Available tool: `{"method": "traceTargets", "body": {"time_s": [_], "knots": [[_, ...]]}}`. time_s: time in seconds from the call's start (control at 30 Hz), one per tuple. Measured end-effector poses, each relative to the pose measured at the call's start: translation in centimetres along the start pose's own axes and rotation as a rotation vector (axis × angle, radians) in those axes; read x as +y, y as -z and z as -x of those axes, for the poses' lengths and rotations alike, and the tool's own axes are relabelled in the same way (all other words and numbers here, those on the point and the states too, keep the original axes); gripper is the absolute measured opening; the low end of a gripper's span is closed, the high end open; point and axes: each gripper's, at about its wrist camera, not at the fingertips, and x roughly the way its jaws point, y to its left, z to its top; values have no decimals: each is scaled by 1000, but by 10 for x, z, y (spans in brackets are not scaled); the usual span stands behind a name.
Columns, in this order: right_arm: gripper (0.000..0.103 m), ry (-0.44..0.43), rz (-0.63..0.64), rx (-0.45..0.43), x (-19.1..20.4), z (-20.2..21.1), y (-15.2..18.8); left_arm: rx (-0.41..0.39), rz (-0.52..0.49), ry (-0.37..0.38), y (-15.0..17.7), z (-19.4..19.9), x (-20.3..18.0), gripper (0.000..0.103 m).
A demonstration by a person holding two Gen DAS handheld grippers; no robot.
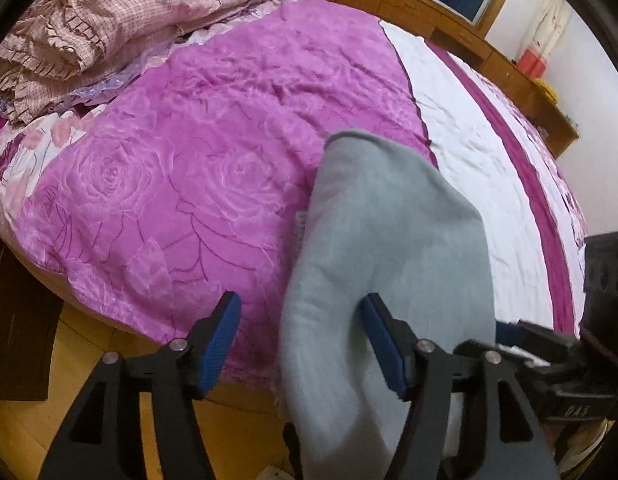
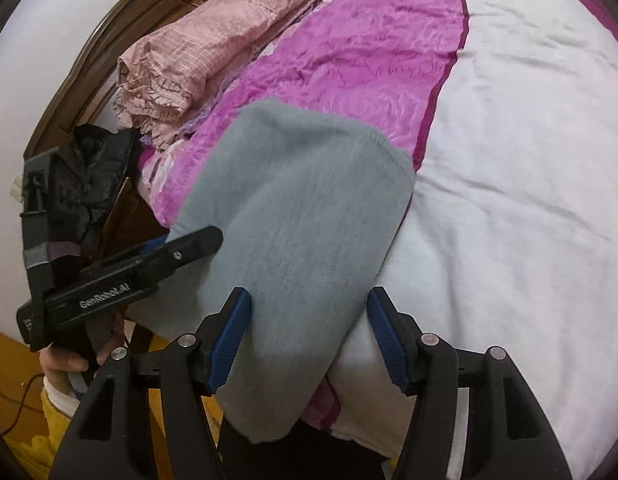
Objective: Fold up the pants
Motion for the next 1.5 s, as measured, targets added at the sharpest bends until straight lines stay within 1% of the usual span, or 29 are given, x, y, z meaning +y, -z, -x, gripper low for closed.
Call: {"method": "traceTargets", "body": {"time_s": [0.03,0.13,0.2,0.27,0.37,0.47,0.57,0.67,0.73,0.77,0.8,0.83,0.9,0.93,0.97,1.0,1.03,1.07,1.17,1.23,1.37,1.5], "knots": [[55,-2,-9,4,-1,-6,0,-2,-11,-6,0,-2,0,70],[61,-8,-24,8,-3,-18,1,4,-35,5,-2,-10,-2,71],[64,-20,-23,4,-5,-23,1,7,-35,20,-3,-15,-1,72],[67,-39,-7,-4,-6,-27,1,5,-17,41,-6,-19,3,76],[69,-51,17,-12,-7,-29,1,-1,4,66,-8,-25,7,78],[69,-64,25,-14,-9,-31,-1,-8,-10,73,-9,-27,6,79],[70,-84,-10,-32,-13,-31,-2,-27,-33,67,-10,-30,3,81],[70,-90,-36,-51,-15,-31,-2,-33,-23,72,-10,-32,3,81],[70,-79,-35,-53,-13,-30,-3,-38,-12,78,-10,-31,4,79],[69,-74,-34,-53,-12,-30,-3,-47,-8,95,-8,-28,3,69],[67,-71,-34,-54,-10,-29,-3,-50,-8,115,-6,-25,1,55],[63,-70,-34,-56,-9,-27,-2,-52,-5,139,-4,-23,-1,51],[55,-66,-34,-59,-7,-26,-2,-59,-3,128,-3,-21,-3,51],[47,-69,-36,-54,-7,-24,-2,-60,2,125,-2,-20,-4,50],[38,-73,-39,-43,-6,-24,-2,-59,12,124,-2,-20,-4,47],[34,-75,-42,-29,-5,-23,-4,-61,20,119,-2,-17,-5,43],[28,-79,-42,-22,-3,-18,-5,-68,17,113,-2,-14,-7,41],[24,-88,-36,-25,-1,-13,-6,-78,13,111,-1,-8,-9,36],[22,-72,25,-46,9,9,-5,-99,22,152,-2,6,-17,26],[22,-66,49,-58,12,21,-4,-99,30,180,-1,12,-24,25],[21,-56,63,-72,6,42,-4,-94,29,205,3,12,-42,24],[20,-24,123,-87,-1,64,-5,-96,37,237,4,13,-62,23]]}}
